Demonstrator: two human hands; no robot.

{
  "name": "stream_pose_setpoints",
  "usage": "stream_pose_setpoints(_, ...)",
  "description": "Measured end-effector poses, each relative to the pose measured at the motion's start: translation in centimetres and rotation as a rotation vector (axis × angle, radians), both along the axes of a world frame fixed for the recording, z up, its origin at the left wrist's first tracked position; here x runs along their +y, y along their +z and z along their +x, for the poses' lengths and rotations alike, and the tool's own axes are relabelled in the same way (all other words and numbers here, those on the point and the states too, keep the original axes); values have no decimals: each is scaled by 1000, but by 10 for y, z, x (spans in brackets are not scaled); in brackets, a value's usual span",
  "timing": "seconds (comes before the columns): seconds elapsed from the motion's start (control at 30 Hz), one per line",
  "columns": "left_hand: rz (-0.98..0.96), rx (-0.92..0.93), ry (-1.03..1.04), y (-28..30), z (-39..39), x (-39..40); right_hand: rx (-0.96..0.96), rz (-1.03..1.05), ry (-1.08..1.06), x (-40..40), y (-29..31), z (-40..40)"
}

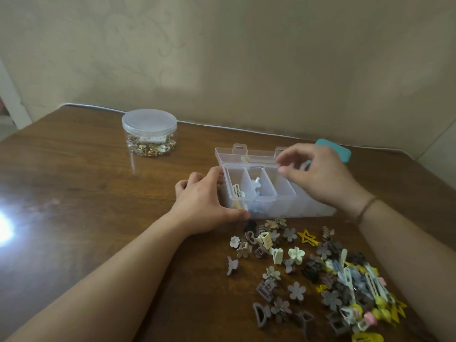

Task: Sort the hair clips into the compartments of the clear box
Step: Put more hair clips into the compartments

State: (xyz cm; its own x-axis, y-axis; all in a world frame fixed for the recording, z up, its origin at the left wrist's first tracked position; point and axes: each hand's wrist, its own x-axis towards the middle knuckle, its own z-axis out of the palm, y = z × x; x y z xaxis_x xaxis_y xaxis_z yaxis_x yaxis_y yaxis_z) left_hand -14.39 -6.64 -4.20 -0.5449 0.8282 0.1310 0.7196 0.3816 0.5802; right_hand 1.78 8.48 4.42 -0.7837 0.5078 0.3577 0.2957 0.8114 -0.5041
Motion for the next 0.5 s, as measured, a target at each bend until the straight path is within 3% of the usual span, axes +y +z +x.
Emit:
stream_pose_setpoints(0.1, 9, -11, -5, 1, 0, 1, -73, 53, -39, -3, 13, 31)
stream_pose_setpoints(0.2, 14, -3, -6, 2, 1, 0, -511, 117, -59, -17, 11, 60)
stream_pose_setpoints(0.27, 9, -6, -2, 3, 2, -1, -695, 217, -108, -27, 2, 67)
stream_pose_setpoints(0.5, -2, -10, 2, 5, 4, -2, -721, 306, -218, -43, -30, 64)
